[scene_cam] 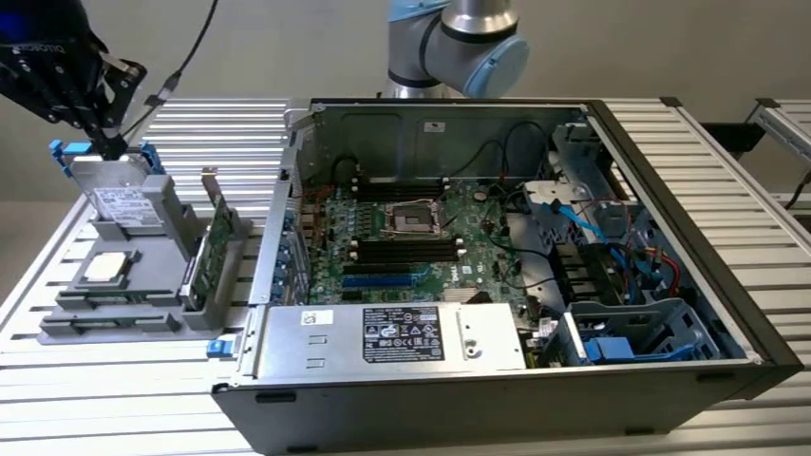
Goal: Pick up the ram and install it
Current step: 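Reach for the ram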
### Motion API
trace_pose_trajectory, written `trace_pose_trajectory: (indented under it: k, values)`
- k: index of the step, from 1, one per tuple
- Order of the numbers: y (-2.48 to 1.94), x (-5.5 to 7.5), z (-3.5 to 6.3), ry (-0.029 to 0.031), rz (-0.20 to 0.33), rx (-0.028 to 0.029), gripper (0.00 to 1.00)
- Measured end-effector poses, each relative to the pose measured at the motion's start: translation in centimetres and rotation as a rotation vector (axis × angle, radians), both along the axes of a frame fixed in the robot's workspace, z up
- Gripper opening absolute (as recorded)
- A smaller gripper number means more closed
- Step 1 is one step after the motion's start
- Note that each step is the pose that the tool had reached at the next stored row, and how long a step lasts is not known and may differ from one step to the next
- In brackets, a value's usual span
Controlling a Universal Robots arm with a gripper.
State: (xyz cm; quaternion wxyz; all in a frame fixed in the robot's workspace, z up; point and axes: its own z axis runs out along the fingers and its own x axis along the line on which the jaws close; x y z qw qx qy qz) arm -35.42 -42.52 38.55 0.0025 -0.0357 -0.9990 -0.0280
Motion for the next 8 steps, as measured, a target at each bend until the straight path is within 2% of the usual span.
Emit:
trace_pose_trajectory:
  k: [8]
  values:
    - [-1.77,-2.4,-1.06,0.0001,0.0,0.0002,0.1]
